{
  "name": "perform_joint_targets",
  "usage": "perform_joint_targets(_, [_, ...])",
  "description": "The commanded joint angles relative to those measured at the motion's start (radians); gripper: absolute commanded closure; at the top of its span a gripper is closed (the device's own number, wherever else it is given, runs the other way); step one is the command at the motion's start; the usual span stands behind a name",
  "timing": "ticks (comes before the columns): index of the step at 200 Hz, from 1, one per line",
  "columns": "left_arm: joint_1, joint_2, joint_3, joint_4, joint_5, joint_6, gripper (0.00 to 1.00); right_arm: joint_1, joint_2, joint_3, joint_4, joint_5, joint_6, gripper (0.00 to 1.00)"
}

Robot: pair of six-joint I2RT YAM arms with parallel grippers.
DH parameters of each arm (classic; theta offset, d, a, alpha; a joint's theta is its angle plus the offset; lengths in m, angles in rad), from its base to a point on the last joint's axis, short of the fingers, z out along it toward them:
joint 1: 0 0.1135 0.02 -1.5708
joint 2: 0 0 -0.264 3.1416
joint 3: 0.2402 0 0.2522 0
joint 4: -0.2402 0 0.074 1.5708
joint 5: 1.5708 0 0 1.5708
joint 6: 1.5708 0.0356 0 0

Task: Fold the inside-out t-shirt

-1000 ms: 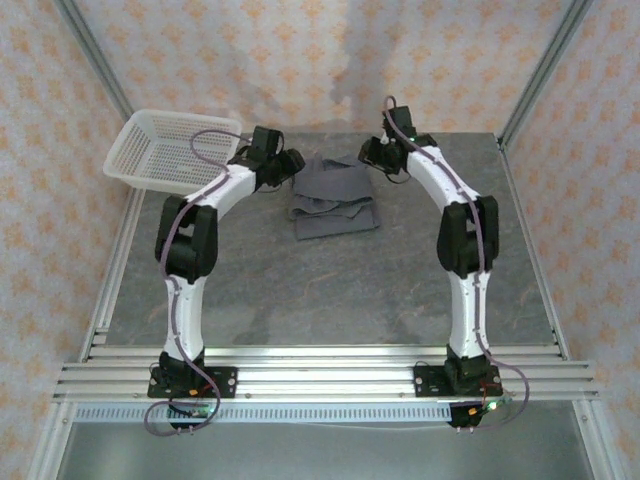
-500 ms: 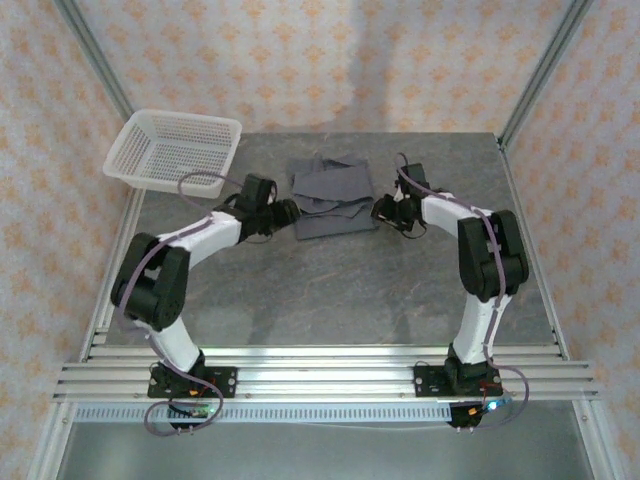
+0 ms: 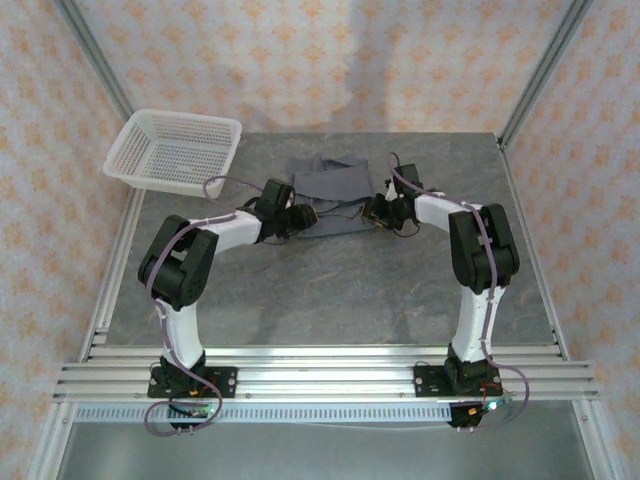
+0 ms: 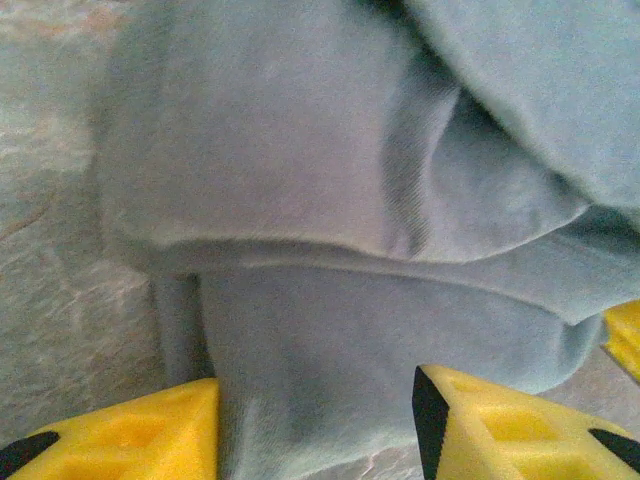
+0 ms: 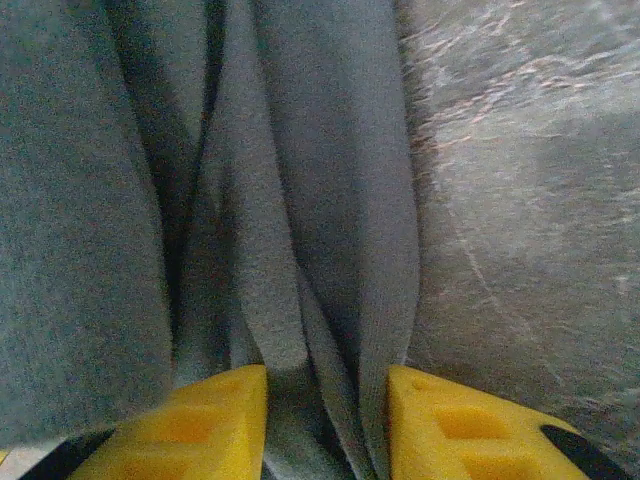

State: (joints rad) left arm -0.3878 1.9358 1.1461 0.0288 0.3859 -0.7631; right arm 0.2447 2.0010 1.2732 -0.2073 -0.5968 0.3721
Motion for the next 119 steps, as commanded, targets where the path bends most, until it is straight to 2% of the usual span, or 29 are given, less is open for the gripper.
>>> perform_joint_targets(1, [-0.011, 0.052, 0.034, 0.028, 0.004, -0.018, 0.62, 0.011, 0.037, 0.031, 0.011, -0.016, 0.018, 0.77])
perform_joint_targets(40, [-0.011, 0.003, -0.007, -0.004, -0.026, -0.004, 1.0, 0.01, -0.042, -0.036, -0.004, 0.007, 0.023, 0.98])
perform_joint_targets(73, [-0.042, -0.162, -0.17, -0.002, -0.004, -0.015, 1.0, 0.022, -0.235, -0.252, 0.034, 0.01, 0.038, 1.0])
perform_joint_targets(119, [-0.181, -0.429, -0.443, -0.064, -0.104, -0.073, 0.99, 0.072, -0.541, -0.584, -0.013, 0.043, 0.026, 0.99])
